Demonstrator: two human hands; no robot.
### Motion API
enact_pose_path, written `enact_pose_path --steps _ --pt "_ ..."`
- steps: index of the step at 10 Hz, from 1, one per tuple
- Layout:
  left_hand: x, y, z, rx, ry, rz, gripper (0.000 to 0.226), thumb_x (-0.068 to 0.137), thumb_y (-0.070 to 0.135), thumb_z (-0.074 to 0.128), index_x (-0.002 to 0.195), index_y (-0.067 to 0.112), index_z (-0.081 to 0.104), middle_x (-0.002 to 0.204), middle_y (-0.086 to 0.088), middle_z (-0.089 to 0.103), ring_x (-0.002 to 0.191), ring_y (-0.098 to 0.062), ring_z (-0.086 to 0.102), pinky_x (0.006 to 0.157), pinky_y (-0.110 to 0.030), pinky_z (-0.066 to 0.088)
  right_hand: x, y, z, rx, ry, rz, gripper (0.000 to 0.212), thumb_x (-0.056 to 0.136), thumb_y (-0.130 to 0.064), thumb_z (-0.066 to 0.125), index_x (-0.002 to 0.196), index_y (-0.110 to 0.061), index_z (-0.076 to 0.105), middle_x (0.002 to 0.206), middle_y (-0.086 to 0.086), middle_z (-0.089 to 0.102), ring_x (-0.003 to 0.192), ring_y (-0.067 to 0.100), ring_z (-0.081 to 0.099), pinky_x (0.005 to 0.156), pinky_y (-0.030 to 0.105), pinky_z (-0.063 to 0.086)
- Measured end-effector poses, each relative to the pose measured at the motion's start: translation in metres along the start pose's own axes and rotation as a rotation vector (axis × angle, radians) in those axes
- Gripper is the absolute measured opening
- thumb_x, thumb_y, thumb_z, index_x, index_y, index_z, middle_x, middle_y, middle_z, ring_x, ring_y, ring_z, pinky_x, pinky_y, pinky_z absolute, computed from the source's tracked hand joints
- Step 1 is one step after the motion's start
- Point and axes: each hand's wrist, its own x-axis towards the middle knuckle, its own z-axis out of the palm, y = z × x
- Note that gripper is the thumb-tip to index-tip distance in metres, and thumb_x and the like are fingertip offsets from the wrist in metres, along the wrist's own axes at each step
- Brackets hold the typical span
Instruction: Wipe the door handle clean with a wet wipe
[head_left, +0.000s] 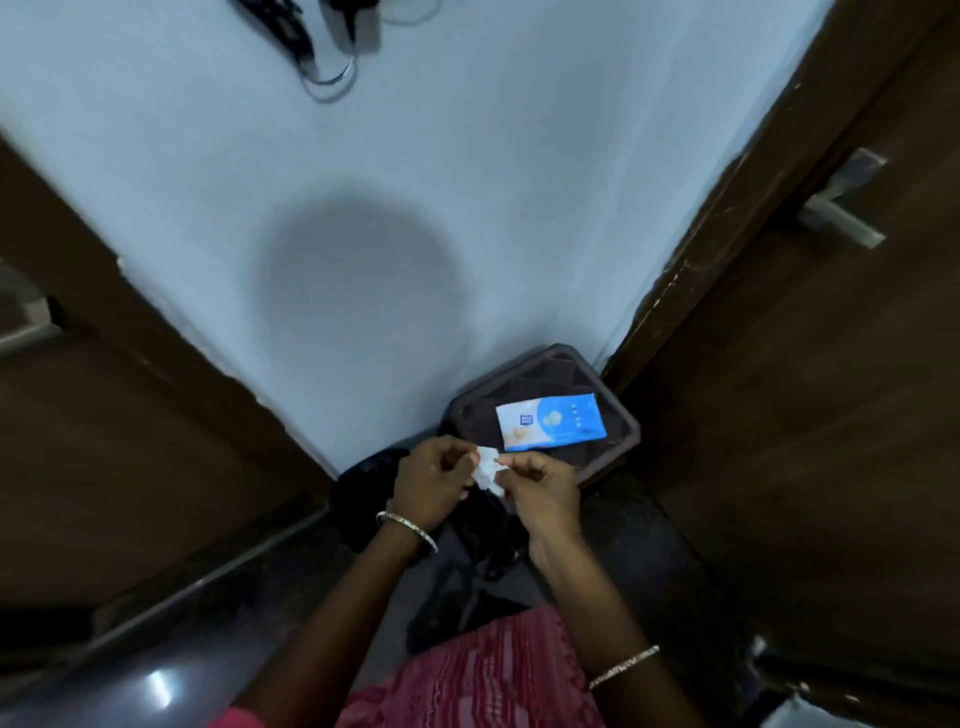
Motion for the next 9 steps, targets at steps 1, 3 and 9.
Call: enact_pose_path --steps 1,3,9 --pt "-0.002 -0.036 -0.019 0.005 0.084 -0.063 0.004 0.082 0.022 0.068 0.083 0.022 0.072 0.080 -0.006 0.075 0.073 -0.025 0.074 0.068 -0.043 0.062 0.001 0.025 0.032 -0.085 -0.014 0.060 0.025 0.076 0.008 0.073 0.072 -0.017 0.073 0.082 0.014 0.077 0.075 0.025 0.073 0.075 0.039 0.062" --pt "0.026 -0.106 -0.054 0.155 0.159 -0.206 0.013 0.073 0.033 0.059 0.079 0.031 0.070 0.078 0.003 0.074 0.076 -0.017 0.072 0.071 -0.040 0.060 0.027 0.075 0.099 -0.261 -0.082 0.149 0.010 0.064 -0.013 0.082 0.069 -0.017 0.074 0.072 0.004 0.074 0.065 0.017 0.067 0.063 0.028 0.059" --pt "0.149 -0.235 -0.119 0.438 0.029 -0.392 0.015 0.088 0.013 0.060 0.094 0.013 0.074 0.101 -0.012 0.074 0.094 -0.030 0.068 0.083 -0.035 0.054 0.168 0.196 0.205 -0.040 -0.178 0.823 0.040 0.102 -0.005 0.047 0.141 0.004 0.044 0.093 0.008 0.057 0.074 0.017 0.057 0.093 0.036 0.052"
